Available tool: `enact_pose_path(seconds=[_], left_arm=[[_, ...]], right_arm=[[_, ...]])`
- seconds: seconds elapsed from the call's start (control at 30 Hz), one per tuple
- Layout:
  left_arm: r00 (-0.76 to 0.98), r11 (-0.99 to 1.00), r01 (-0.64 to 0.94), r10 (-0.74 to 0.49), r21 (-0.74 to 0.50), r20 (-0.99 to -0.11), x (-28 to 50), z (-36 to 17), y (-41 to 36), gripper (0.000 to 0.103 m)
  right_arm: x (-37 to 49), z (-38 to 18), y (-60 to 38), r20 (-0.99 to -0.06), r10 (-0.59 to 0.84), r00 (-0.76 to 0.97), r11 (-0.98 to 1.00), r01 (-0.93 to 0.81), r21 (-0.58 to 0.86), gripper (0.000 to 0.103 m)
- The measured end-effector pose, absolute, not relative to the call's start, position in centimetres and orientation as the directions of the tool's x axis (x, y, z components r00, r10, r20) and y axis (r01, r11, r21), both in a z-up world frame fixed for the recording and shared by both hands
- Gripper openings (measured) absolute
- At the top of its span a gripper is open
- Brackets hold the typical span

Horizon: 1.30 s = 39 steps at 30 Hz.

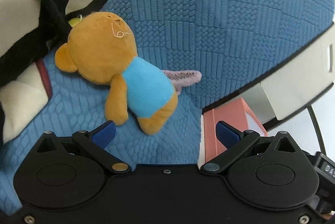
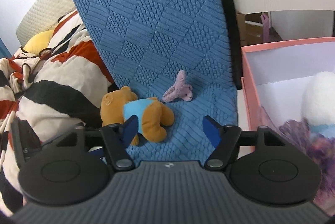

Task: Organize objects
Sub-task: 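Move left gripper to brown bear while right gripper moves to pink bunny, then grasp brown bear with left gripper while right gripper grasps pink bunny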

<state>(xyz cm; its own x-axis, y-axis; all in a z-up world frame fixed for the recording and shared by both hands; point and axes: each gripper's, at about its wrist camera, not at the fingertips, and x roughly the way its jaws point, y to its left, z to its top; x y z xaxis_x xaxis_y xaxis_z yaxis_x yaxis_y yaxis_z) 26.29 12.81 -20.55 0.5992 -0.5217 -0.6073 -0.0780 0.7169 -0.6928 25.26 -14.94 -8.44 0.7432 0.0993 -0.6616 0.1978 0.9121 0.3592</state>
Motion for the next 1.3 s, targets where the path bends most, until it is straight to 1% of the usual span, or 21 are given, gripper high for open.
enact_pose_path(seconds=[0.33,0.5,0.6,0.67,0.73,0.83,0.9,0.93,0.97,1.1,1.17,1.23,1.3], left_arm=[[0.578,0.703,-0.11,-0.53,-0.703,-0.62,29.9,-21.6,13.2,0.102],[0.563,0.698,-0.101,-0.548,-0.709,-0.619,31.1,-21.9,12.8,0.102],[0.538,0.695,-0.129,-0.55,-0.707,-0.639,31.7,-22.6,12.9,0.102],[0.528,0.683,-0.136,-0.563,-0.718,-0.636,31.9,-23.0,13.0,0.102],[0.521,0.683,-0.137,-0.567,-0.718,-0.639,32.1,-23.2,12.8,0.102],[0.498,0.684,-0.146,-0.573,-0.715,-0.65,32.6,-23.7,12.5,0.102],[0.496,0.683,-0.147,-0.575,-0.715,-0.651,32.6,-23.8,12.5,0.102],[0.495,0.684,-0.145,-0.576,-0.715,-0.651,32.7,-23.9,12.4,0.102],[0.494,0.685,-0.146,-0.575,-0.714,-0.653,32.7,-24.0,12.4,0.102],[0.488,0.685,-0.153,-0.574,-0.712,-0.658,33.0,-24.3,12.4,0.102],[0.489,0.688,-0.157,-0.569,-0.708,-0.661,33.0,-24.3,12.4,0.098],[0.492,0.684,-0.169,-0.566,-0.71,-0.662,32.9,-24.5,12.6,0.092],[0.494,0.681,-0.177,-0.563,-0.71,-0.663,32.7,-24.6,12.9,0.089]], right_arm=[[32.9,-11.0,-15.9,-0.699,0.106,0.707,0.896,0.237,0.375,0.067],[37.1,-12.8,-16.7,-0.727,0.058,0.684,0.896,0.285,0.34,0.067],[39.4,-14.4,-17.4,-0.746,0.048,0.664,0.887,0.315,0.338,0.066],[40.7,-15.4,-17.6,-0.753,0.047,0.657,0.888,0.318,0.333,0.056],[41.9,-16.2,-17.5,-0.76,0.039,0.648,0.897,0.312,0.313,0.053],[43.2,-17.4,-17.1,-0.768,0.031,0.64,0.914,0.294,0.282,0.039],[43.6,-17.8,-17.0,-0.759,0.043,0.65,0.916,0.278,0.289,0.033],[43.7,-17.8,-17.0,-0.748,0.054,0.662,0.914,0.269,0.304,0.023],[43.7,-17.8,-16.9,-0.74,0.073,0.668,0.913,0.254,0.319,0.017],[42.5,-17.4,-15.3,-0.737,0.114,0.666,0.936,0.176,0.304,0.016],[41.4,-17.2,-14.7,-0.735,0.154,0.661,0.936,0.14,0.322,0.014],[40.2,-17.1,-14.0,-0.743,0.171,0.647,0.943,0.111,0.314,0.014],[39.0,-17.3,-13.6,-0.758,0.191,0.624,0.946,0.089,0.312,0.014]])
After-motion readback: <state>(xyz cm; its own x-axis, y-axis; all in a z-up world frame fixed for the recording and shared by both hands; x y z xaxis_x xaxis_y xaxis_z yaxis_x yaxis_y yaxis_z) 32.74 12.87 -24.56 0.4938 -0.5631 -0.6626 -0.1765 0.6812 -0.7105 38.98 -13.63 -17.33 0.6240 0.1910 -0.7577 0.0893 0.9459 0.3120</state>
